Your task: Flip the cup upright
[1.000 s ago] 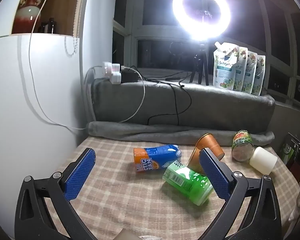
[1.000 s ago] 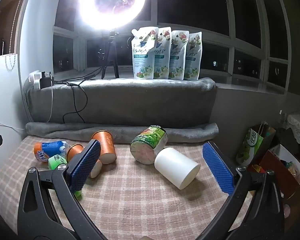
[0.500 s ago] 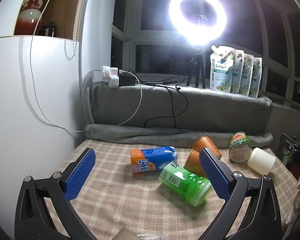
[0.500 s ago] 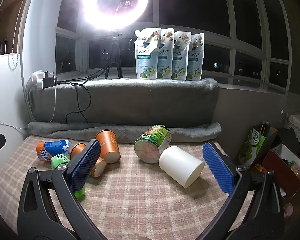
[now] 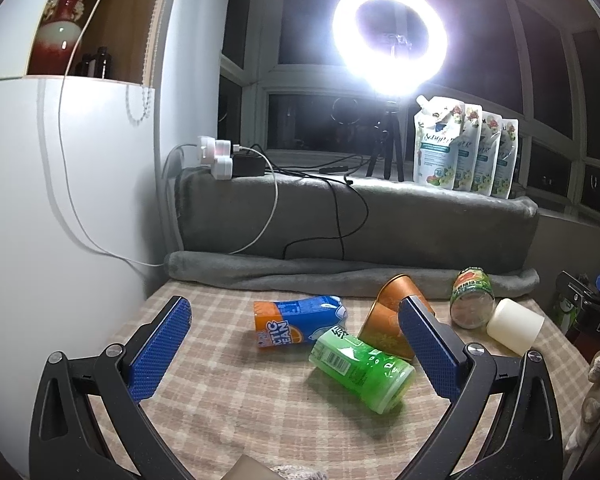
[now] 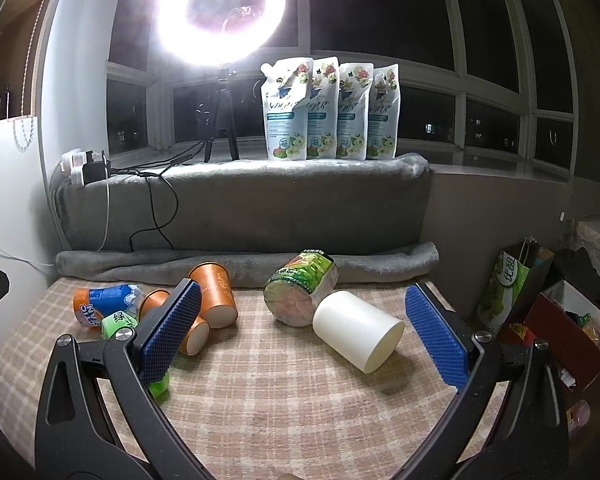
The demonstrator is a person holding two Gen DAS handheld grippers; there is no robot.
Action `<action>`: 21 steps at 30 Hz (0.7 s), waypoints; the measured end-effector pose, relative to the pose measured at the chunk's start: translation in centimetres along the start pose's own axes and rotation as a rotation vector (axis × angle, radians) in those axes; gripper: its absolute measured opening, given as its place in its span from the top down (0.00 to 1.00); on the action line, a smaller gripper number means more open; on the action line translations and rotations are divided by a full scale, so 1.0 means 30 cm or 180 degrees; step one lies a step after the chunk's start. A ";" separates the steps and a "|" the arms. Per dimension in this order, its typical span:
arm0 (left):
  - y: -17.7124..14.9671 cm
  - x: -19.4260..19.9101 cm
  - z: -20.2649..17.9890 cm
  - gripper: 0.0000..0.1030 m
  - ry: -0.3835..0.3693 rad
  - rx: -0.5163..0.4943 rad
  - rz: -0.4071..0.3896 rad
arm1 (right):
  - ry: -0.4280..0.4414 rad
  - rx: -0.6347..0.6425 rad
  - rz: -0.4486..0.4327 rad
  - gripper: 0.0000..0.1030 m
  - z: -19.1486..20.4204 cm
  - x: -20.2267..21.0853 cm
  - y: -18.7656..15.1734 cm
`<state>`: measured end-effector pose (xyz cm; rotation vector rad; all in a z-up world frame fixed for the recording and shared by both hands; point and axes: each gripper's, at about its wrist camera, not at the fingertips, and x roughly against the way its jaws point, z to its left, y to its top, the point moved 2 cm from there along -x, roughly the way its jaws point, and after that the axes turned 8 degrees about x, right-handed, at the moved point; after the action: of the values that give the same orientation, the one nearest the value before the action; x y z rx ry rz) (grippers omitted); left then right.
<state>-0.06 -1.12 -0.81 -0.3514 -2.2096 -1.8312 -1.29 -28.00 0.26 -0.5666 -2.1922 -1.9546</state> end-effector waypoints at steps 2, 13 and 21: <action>-0.003 -0.002 -0.002 0.00 -0.0005 0.0000 0.0009 | -0.0001 -0.0003 0.0001 0.00 0.000 0.000 -0.004; -0.010 -0.009 0.010 0.00 0.0008 0.0022 0.0025 | -0.0009 0.0001 0.0002 0.00 0.002 -0.004 -0.009; -0.012 -0.012 0.022 0.00 0.0011 0.0043 0.0034 | -0.0010 0.0017 0.0009 0.00 0.009 -0.007 -0.007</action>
<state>0.14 -0.53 -1.39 -0.3563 -2.2125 -1.8090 -1.12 -27.79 -0.04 -0.5718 -2.1966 -1.9472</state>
